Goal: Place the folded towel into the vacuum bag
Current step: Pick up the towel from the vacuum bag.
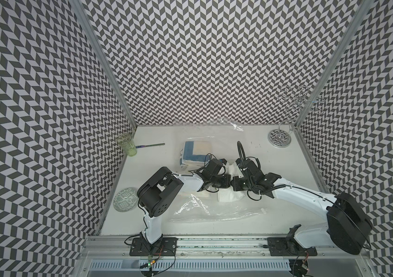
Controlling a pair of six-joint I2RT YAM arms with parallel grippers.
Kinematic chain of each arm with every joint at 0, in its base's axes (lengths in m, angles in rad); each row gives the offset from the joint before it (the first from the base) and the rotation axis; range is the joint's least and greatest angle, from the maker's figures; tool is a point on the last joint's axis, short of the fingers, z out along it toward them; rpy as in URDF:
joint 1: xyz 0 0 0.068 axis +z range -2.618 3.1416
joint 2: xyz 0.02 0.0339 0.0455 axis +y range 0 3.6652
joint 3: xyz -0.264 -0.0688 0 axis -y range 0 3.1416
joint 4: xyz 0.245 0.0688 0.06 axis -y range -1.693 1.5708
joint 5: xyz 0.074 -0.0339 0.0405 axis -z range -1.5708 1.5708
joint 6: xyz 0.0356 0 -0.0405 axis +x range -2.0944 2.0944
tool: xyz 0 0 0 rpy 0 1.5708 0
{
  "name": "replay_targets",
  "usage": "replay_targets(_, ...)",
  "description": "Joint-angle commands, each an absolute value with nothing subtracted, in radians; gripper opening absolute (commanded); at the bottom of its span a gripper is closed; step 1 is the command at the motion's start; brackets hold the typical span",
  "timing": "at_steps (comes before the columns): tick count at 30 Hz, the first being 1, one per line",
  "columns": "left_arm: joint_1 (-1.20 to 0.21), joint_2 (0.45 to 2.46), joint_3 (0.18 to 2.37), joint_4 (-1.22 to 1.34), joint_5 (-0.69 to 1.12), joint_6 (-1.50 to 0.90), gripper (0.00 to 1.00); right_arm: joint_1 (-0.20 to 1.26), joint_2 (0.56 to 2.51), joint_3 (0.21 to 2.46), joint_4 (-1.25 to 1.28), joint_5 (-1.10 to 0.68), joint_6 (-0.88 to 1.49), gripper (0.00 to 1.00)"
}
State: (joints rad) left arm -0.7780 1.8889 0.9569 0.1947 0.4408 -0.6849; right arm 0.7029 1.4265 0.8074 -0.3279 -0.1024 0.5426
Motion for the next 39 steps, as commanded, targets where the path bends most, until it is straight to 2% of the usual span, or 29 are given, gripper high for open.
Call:
replay_targets(1,-0.771,1.82,0.921,0.2,0.425,-0.689,0.09,0.682,1.49,0.757,-0.266,-0.132,0.606,0.11)
replay_targets(9,-0.759,1.602,0.903,0.088,0.428,-0.65,0.15,0.612,1.524,0.702,-0.29,0.004,0.598,0.07)
replay_targets(14,-0.702,1.439,0.766,0.002,0.381,-0.645,0.16,0.61,1.51,0.745,-0.33,0.051,0.567,0.06)
replay_targets(20,-0.692,1.425,0.609,0.131,0.399,-0.716,0.16,0.656,1.458,0.833,-0.413,0.089,0.531,0.06)
replay_targets(27,-0.712,1.523,0.602,0.24,0.427,-0.711,0.14,0.789,1.505,0.937,-0.455,0.117,0.568,0.09)
replay_targets(30,-0.715,1.556,0.611,0.243,0.433,-0.701,0.13,0.825,1.561,0.954,-0.447,0.134,0.586,0.17)
replay_targets(35,-0.713,1.541,0.6,0.235,0.434,-0.691,0.12,0.833,1.658,0.967,-0.422,0.112,0.6,0.57)
replay_targets(39,-0.712,1.489,0.594,0.186,0.415,-0.674,0.11,0.84,1.71,0.994,-0.418,0.09,0.615,0.75)
